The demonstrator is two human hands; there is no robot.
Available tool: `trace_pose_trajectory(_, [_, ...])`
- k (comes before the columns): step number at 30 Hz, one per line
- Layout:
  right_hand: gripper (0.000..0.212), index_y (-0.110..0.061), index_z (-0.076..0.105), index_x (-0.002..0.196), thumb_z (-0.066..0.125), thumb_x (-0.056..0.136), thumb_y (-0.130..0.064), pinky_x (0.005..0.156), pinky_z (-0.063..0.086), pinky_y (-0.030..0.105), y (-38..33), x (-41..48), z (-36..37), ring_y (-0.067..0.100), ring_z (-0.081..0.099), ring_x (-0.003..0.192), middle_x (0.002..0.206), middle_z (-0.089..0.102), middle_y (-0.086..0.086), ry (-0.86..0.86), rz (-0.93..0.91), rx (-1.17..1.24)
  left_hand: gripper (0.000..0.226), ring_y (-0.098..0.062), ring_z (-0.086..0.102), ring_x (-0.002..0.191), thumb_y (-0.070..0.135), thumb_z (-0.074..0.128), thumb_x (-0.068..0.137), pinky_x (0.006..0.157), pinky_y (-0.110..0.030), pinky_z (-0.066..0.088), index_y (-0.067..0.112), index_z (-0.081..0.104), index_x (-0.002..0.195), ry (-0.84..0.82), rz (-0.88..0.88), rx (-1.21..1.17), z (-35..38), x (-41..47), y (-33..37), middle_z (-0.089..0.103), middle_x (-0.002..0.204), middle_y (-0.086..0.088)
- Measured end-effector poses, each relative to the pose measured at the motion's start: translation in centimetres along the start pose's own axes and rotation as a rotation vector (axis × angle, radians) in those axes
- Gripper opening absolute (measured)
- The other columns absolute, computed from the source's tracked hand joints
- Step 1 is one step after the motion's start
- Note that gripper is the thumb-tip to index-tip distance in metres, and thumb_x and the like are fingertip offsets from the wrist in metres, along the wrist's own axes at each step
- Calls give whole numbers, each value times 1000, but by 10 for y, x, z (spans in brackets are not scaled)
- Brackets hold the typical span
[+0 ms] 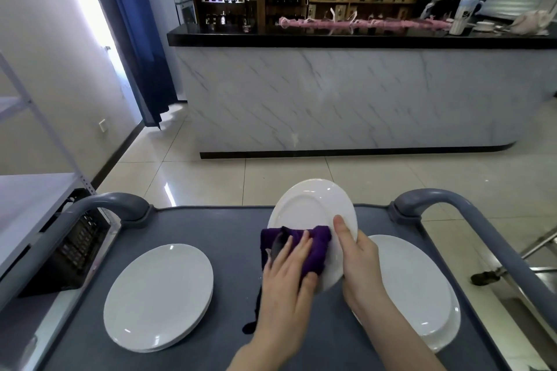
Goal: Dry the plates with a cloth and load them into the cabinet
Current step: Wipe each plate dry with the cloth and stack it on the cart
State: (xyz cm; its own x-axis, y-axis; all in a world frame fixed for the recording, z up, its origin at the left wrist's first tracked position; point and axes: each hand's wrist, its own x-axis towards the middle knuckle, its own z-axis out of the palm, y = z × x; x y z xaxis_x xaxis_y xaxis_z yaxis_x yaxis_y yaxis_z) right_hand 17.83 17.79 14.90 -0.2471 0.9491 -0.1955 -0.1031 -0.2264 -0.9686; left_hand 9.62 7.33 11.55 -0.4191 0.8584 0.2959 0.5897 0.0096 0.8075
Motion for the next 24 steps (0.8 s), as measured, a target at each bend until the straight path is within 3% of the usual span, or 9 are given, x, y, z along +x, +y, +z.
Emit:
trace_pose_trajectory(4, [29, -12, 74, 92, 59, 95, -37, 74, 58, 31, 5, -5, 0, 21, 73, 87, 88, 77, 6, -52, -26, -51, 50, 9, 5, 146, 33, 29, 97, 122, -38, 9, 46, 23, 145, -13, -16, -21, 4, 12, 19, 23, 153, 30])
trace_pose_trajectory(7, [29, -13, 74, 90, 58, 96, -37, 80, 56, 39, 8, -10, -2, 22, 72, 88, 89, 77, 7, -80, -32, -66, 51, 12, 5, 144, 30, 29, 97, 122, -40, 10, 46, 21, 145, -39, 24, -6, -4, 29, 17, 21, 153, 31])
trace_pose_trajectory(10, [34, -11, 74, 83, 63, 93, -42, 73, 53, 34, 9, -16, -7, 15, 66, 76, 86, 76, 11, -124, -19, -98, 52, 11, 0, 145, 34, 26, 97, 123, -43, 7, 48, 17, 146, -83, 47, 35, -10, 43, 4, 16, 155, 31])
trace_pose_trajectory(13, [30, -8, 73, 80, 65, 93, -34, 64, 52, 27, 11, -18, -15, 15, 65, 71, 79, 74, 11, -129, -39, -133, 55, 9, 1, 146, 38, 25, 96, 123, -43, 10, 46, 22, 150, -70, -25, 9, -13, 49, -16, 17, 157, 30])
trace_pose_trajectory(15, [37, 0, 66, 78, 66, 92, -35, 63, 48, 31, 12, -19, -20, 17, 59, 68, 71, 66, 12, -123, -47, -135, 53, 8, 11, 146, 36, 29, 98, 122, -36, 18, 47, 29, 149, -53, -105, -98, -14, 49, -28, 24, 155, 33])
trace_pose_trajectory(19, [47, 8, 59, 83, 68, 91, -36, 70, 45, 38, 9, -15, -26, 20, 56, 71, 74, 62, 10, -76, -45, -106, 51, 12, 25, 139, 34, 35, 101, 114, -22, 24, 54, 27, 147, -43, -159, -193, -9, 33, -43, 30, 150, 38])
trace_pose_trajectory(24, [54, 9, 50, 74, 65, 91, -39, 62, 36, 32, 3, -7, -26, 16, 45, 64, 67, 50, 5, -21, -135, -236, 45, 22, 42, 121, 35, 35, 105, 93, -2, 34, 70, 33, 134, -45, -430, -321, 6, 7, -56, 47, 131, 45])
